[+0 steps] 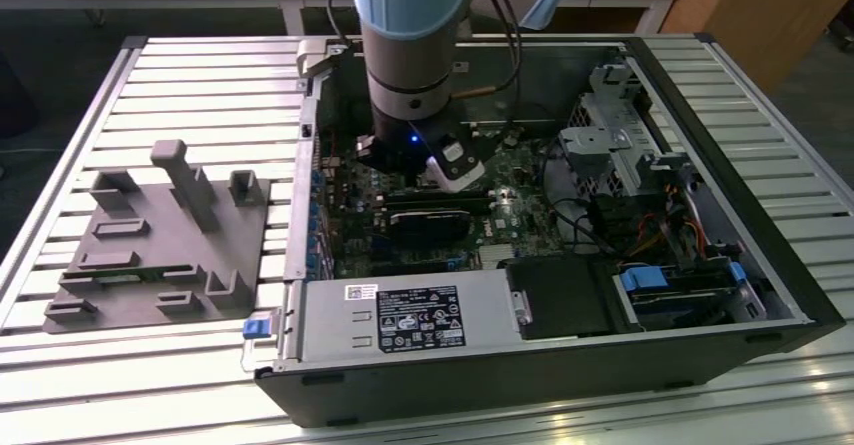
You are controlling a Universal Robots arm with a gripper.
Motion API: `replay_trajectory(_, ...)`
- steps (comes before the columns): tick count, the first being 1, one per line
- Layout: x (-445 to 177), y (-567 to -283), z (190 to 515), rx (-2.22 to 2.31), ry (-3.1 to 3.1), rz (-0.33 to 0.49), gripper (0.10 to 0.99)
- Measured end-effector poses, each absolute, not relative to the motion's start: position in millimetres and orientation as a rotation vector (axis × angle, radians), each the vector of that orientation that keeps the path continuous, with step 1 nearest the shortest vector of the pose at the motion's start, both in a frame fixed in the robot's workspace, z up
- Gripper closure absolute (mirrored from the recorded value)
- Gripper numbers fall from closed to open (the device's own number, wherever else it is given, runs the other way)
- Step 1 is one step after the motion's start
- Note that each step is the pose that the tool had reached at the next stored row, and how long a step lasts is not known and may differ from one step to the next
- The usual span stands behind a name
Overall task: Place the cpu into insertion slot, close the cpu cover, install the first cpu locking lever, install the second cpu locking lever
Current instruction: 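Install the second cpu locking lever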
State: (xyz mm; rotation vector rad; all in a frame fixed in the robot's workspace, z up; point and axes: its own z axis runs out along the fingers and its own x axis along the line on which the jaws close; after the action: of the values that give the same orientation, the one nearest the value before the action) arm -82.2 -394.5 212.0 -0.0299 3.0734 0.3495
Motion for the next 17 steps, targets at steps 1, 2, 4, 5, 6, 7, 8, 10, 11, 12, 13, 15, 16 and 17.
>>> replay_trajectory(1,-81,-395,212,-0.028,3.075,0.330,0.980)
replay_trajectory(2,-79,-395,212,-0.026,3.077,0.317,0.980)
replay_trajectory(4,-74,-395,212,-0.023,3.077,0.309,0.980)
replay_trajectory(5,-71,-394,212,-0.022,3.078,0.308,0.980)
replay_trajectory(6,-68,-394,212,-0.022,3.077,0.307,0.980)
replay_trajectory(7,-65,-394,212,-0.021,3.077,0.307,0.980)
replay_trajectory(8,-62,-393,212,-0.021,3.078,0.307,0.980)
replay_trajectory(10,-57,-390,212,-0.021,3.078,0.307,0.980)
replay_trajectory(11,-55,-388,212,-0.021,3.078,0.307,0.980)
replay_trajectory(12,-54,-386,212,-0.021,3.078,0.307,0.980)
replay_trajectory(13,-52,-383,212,-0.021,3.078,0.307,0.980)
replay_trajectory(15,-49,-379,212,-0.021,3.078,0.306,0.980)
replay_trajectory(16,-47,-377,212,-0.021,3.078,0.305,0.980)
replay_trajectory(17,-46,-375,212,-0.021,3.078,0.305,0.980)
